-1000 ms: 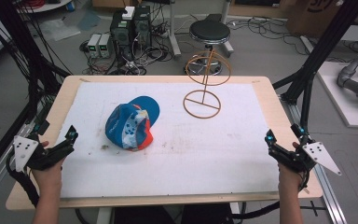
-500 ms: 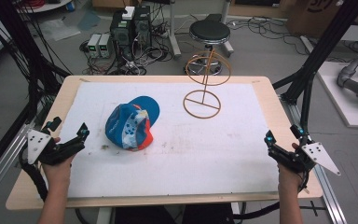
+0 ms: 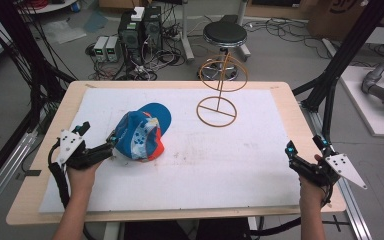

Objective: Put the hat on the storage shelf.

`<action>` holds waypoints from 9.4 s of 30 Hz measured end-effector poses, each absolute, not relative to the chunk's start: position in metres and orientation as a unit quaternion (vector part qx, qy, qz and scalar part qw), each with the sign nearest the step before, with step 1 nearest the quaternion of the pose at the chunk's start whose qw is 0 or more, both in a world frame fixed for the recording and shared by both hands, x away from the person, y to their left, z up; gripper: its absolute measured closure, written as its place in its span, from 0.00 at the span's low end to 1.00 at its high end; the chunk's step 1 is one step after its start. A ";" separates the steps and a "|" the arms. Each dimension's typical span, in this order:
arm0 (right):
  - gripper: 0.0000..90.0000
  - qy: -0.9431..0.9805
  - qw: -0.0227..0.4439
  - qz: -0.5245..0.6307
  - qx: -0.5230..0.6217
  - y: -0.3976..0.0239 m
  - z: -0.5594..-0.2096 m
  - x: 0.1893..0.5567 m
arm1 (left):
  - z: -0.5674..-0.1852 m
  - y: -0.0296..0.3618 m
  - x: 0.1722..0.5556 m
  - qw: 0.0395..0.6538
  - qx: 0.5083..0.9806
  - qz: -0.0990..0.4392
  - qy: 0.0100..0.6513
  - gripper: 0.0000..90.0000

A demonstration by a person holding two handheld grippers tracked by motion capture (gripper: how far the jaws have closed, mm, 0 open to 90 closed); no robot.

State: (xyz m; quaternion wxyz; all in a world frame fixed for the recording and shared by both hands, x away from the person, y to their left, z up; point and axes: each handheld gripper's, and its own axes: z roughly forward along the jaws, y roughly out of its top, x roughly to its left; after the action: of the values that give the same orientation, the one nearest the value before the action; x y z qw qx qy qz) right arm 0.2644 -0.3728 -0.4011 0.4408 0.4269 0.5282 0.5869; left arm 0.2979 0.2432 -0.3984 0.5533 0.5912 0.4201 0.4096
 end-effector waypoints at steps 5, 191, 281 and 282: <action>0.12 0.533 0.444 0.582 0.424 -0.373 -0.401 0.264 | -0.402 0.230 0.307 0.536 0.611 0.397 0.425 0.12; 0.12 0.558 0.411 0.581 0.427 -0.372 -0.414 0.267 | -0.189 0.033 0.449 0.697 0.470 0.422 0.340 0.99; 0.12 0.562 0.413 0.582 0.419 -0.375 -0.410 0.258 | -0.258 -0.051 0.507 0.592 0.615 0.376 0.361 0.87; 0.12 0.562 0.413 0.581 0.419 -0.375 -0.410 0.257 | -0.258 -0.051 0.507 0.593 0.614 0.375 0.362 0.85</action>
State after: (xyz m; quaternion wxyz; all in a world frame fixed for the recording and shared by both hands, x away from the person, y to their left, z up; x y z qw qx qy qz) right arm 0.2575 -0.3747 -0.4103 0.4132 0.4188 0.5620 0.5815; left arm 0.5073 -0.0512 -0.2581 0.5928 0.6141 0.3618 0.3749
